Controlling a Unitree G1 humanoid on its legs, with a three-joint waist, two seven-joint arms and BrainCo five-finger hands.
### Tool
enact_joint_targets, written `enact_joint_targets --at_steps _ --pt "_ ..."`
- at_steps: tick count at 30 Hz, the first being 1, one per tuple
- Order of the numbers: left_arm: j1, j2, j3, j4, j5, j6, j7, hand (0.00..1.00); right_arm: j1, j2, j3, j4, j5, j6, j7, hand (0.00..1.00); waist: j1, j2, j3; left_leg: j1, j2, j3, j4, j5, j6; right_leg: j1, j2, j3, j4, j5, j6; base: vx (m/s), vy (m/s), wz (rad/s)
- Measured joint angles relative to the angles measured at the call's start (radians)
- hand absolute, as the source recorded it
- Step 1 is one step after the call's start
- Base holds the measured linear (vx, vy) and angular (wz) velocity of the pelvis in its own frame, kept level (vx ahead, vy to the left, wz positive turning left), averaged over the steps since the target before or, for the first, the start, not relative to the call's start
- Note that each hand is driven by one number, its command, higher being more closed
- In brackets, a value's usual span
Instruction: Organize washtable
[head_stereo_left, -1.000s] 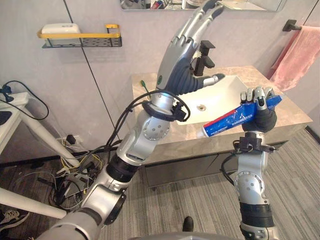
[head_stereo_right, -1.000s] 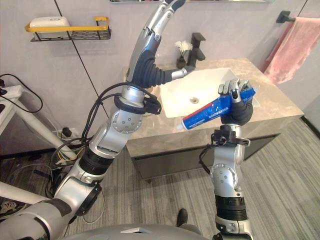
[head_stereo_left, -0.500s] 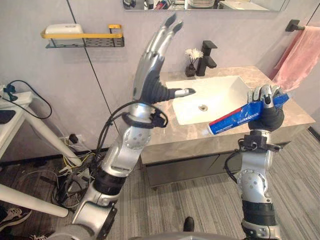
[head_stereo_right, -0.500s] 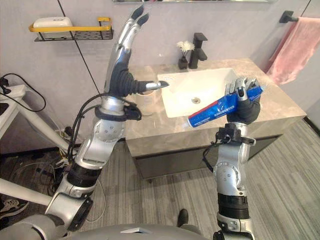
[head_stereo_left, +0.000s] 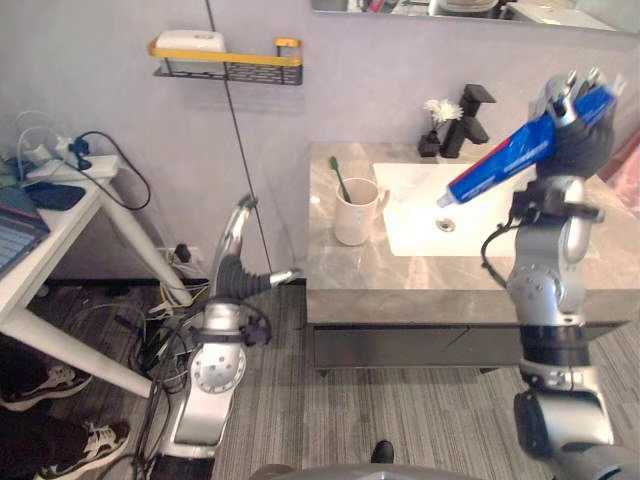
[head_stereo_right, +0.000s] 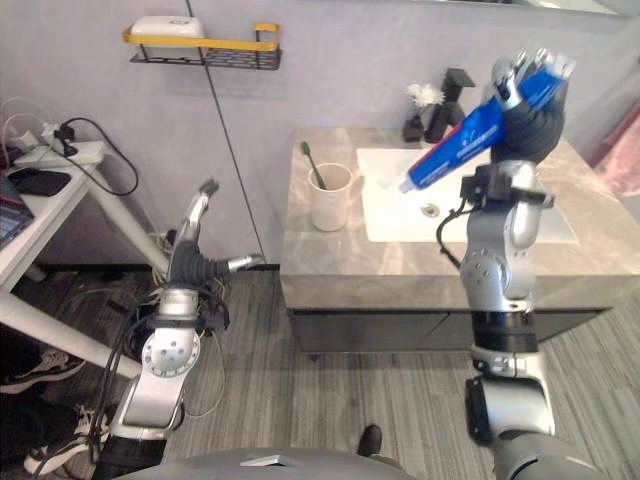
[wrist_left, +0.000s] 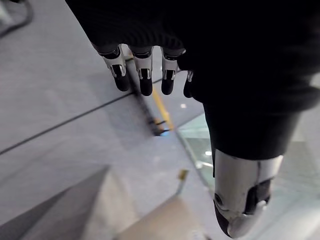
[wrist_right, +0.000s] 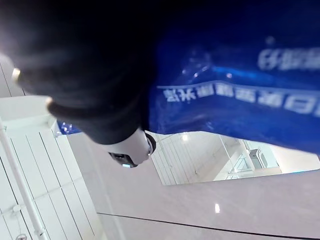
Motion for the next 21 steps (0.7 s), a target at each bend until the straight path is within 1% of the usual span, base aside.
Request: enact_joint_targets --at_steps 2,4,5,6,10,11,13,14,15,17,19,21 --pt "0.049 -0.008 -0.005 0.074 -0.016 0.001 -0.016 0.00 -0.073 -0.036 0.010 0.045 -0.016 0.000 -0.006 1.00 0.007 -0.003 0.002 -0.001 -0.002 -0.005 -0.002 0.000 0.000 0.000 -0.002 -0.002 0.000 0.000 0.000 0.05 0.020 0.10" --pt "0.078 -0.016 -0.020 0.209 -0.024 0.003 -0.050 0.00 -0.161 -0.086 0.042 0.090 -0.036 0.000 -0.012 1.00 0.020 -0.008 0.005 0.000 -0.005 -0.009 -0.001 0.001 0.002 0.000 -0.004 -0.006 0.000 0.001 0.001 0.05 0.019 0.05" --pt "0.078 -0.015 -0.025 0.251 -0.024 0.004 -0.055 0.00 -0.185 -0.097 0.059 0.105 -0.037 0.000 -0.012 1.00 0.020 -0.010 0.006 -0.001 -0.005 -0.010 -0.001 0.002 0.002 0.000 -0.005 -0.007 0.000 0.001 0.001 0.03 0.015 0.05" --pt "0.077 -0.011 -0.033 0.332 -0.026 0.012 -0.071 0.00 -0.232 -0.112 0.093 0.131 -0.037 0.001 -0.012 1.00 0.020 -0.016 0.010 -0.001 -0.006 -0.011 -0.001 0.002 0.002 0.000 -0.005 -0.010 0.000 0.001 0.001 0.01 0.008 0.03" --pt "0.079 -0.010 -0.054 0.520 -0.041 0.038 -0.117 0.00 -0.351 -0.124 0.179 0.219 -0.079 0.010 -0.013 1.00 0.022 -0.032 0.020 -0.001 -0.005 -0.018 0.005 0.002 0.002 -0.002 -0.005 -0.018 -0.002 0.002 0.001 0.01 -0.001 0.05" --pt "0.080 -0.011 -0.052 0.577 -0.075 0.044 -0.125 0.00 -0.385 -0.125 0.221 0.243 -0.098 0.026 -0.014 1.00 0.028 -0.037 0.023 -0.003 -0.005 -0.020 0.007 0.002 0.002 -0.002 -0.005 -0.020 -0.002 0.003 0.002 -0.01 -0.001 0.05" --pt "0.080 -0.011 -0.050 0.604 -0.090 0.055 -0.126 0.00 -0.402 -0.125 0.247 0.262 -0.119 0.030 -0.013 1.00 0.036 -0.039 0.026 -0.004 -0.005 -0.020 0.008 0.002 0.002 -0.003 -0.006 -0.021 -0.002 0.003 0.002 0.00 0.000 0.00" --pt "0.075 -0.011 -0.048 0.637 -0.103 0.061 -0.127 0.00 -0.413 -0.125 0.258 0.273 -0.132 0.047 -0.013 1.00 0.048 -0.040 0.032 -0.005 -0.005 -0.019 0.010 0.002 0.002 -0.003 -0.006 -0.021 -0.002 0.004 0.002 0.00 0.000 0.00" --pt "0.075 -0.013 -0.045 0.664 -0.103 0.066 -0.130 0.00 -0.421 -0.125 0.266 0.279 -0.155 0.053 -0.013 1.00 0.052 -0.043 0.038 -0.010 -0.005 -0.021 0.013 0.003 0.003 -0.005 -0.006 -0.022 -0.002 0.004 0.002 -0.03 -0.004 0.04" --pt "0.081 -0.015 -0.034 0.684 -0.103 0.074 -0.132 0.00 -0.440 -0.125 0.287 0.295 -0.159 0.065 -0.011 1.00 0.052 -0.046 0.042 -0.023 -0.005 -0.021 0.018 0.004 0.004 -0.014 -0.007 -0.022 -0.001 0.007 0.002 -0.03 -0.009 0.04" --pt "0.084 -0.024 -0.012 0.712 -0.102 0.080 -0.135 0.00 -0.446 -0.125 0.288 0.304 -0.193 0.076 -0.012 1.00 0.053 -0.050 0.055 -0.030 -0.005 -0.027 0.017 0.010 0.002 -0.020 -0.006 -0.023 0.000 0.010 0.001 -0.03 -0.015 0.04" --pt "0.086 -0.030 -0.008 0.724 -0.102 0.088 -0.135 0.00 -0.446 -0.125 0.288 0.306 -0.196 0.089 -0.012 1.00 0.054 -0.052 0.060 -0.033 -0.004 -0.028 0.018 0.012 0.002 -0.022 -0.006 -0.023 0.000 0.010 0.001 -0.01 -0.008 0.02"
